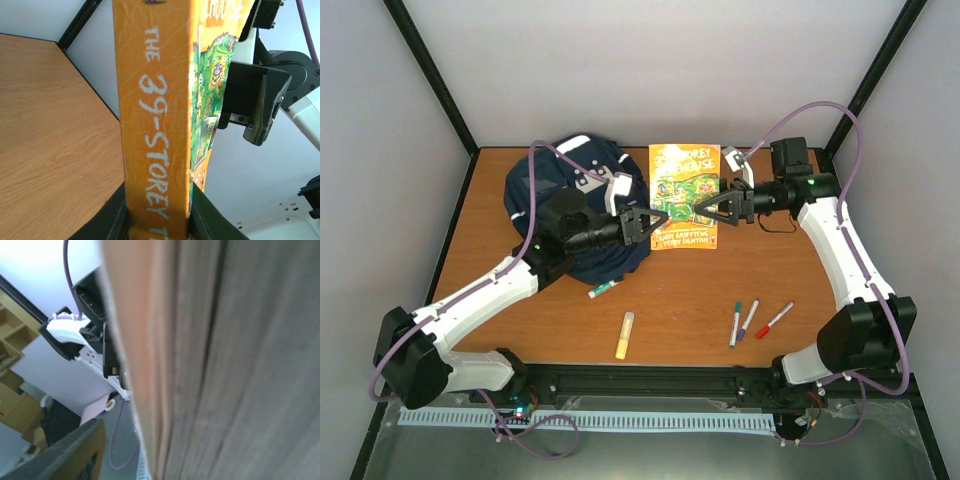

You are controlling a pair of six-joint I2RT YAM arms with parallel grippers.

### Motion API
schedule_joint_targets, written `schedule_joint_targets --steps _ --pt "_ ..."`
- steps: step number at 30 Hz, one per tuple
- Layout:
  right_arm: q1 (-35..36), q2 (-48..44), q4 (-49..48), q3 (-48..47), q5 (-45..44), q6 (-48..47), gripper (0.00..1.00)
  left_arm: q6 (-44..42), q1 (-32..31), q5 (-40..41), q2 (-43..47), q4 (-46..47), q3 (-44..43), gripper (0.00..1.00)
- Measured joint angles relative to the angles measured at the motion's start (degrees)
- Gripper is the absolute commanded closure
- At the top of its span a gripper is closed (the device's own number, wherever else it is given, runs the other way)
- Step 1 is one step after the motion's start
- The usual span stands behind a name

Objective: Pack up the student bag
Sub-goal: Pick up the book from the center of the board.

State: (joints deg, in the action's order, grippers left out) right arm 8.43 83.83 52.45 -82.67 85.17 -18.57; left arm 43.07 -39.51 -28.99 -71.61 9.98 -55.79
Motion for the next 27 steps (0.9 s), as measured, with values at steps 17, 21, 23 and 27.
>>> schedule_joint_targets --steps 17,21,23,27 --pt "0.3 -3.7 -13.7 4.5 -6.3 18.1 0.49 -1.8 -1.1 7.1 1.7 -1.2 1.6 0.99" --pt "0.3 -5.0 -16.2 5.6 -7.7 20.6 0.62 -1.8 -1.1 8.6 2.6 -1.2 2.5 0.97" --pt "0.3 -5.6 -17.3 6.4 -8.4 21.9 0.67 -1.8 -1.1 8.8 2.6 -1.2 2.6 0.96" --pt "0.2 -5.7 -18.6 7.0 -9.4 23.3 0.81 -1.8 -1.1 9.3 2.4 -1.2 2.6 0.89"
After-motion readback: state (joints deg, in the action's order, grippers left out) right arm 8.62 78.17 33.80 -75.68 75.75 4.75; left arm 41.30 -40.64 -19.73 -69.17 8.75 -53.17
